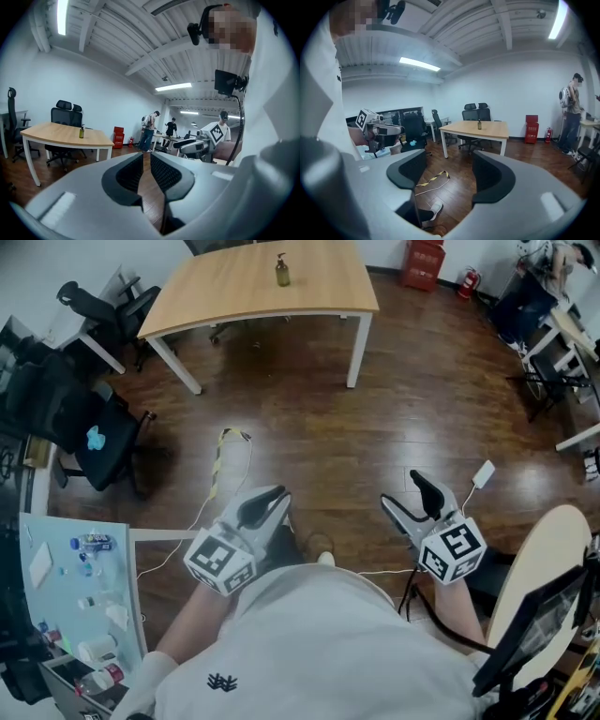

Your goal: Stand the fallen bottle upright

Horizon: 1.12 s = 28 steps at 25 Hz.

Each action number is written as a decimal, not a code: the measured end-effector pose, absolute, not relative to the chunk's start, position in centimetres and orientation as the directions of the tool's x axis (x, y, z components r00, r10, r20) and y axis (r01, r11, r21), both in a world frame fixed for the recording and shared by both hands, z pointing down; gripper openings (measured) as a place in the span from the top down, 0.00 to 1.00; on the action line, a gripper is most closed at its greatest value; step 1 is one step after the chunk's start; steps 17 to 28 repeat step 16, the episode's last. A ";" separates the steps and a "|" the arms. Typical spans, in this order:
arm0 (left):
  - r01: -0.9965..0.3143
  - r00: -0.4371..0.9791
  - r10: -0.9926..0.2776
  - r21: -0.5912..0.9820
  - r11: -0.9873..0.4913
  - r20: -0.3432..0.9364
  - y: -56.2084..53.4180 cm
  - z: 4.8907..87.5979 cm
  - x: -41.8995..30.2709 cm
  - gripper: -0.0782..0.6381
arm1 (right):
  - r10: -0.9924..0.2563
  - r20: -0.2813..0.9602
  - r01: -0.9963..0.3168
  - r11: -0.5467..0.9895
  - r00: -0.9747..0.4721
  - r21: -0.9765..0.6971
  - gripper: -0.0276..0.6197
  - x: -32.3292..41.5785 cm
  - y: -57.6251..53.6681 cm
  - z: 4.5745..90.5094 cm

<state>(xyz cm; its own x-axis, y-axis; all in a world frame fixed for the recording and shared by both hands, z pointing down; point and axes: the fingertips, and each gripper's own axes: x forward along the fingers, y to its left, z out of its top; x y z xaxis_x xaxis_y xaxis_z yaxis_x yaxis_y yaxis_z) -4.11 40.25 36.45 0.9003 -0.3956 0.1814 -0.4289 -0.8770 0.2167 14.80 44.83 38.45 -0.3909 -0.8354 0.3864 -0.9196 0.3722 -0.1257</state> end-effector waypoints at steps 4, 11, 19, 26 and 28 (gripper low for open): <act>-0.437 0.896 -0.403 0.213 -0.874 0.184 42.4 36.1 -3.4 0.82 | -0.837 0.381 -0.919 0.376 -0.393 -0.120 0.47 15.5 46.7 38.0; -0.424 0.898 -0.385 0.186 -0.886 0.212 44.1 35.8 -2.9 0.82 | -0.851 0.353 -0.920 0.373 -0.389 -0.115 0.47 15.6 48.4 37.6; -0.403 0.905 -0.363 0.174 -0.899 0.222 43.4 35.6 -1.9 0.82 | -0.860 0.345 -0.927 0.350 -0.375 -0.134 0.48 16.2 48.2 37.8; -0.403 0.905 -0.363 0.174 -0.899 0.222 43.4 35.6 -1.9 0.82 | -0.860 0.345 -0.927 0.350 -0.375 -0.134 0.48 16.2 48.2 37.8; -0.403 0.905 -0.363 0.174 -0.899 0.222 43.4 35.6 -1.9 0.82 | -0.860 0.345 -0.927 0.350 -0.375 -0.134 0.48 16.2 48.2 37.8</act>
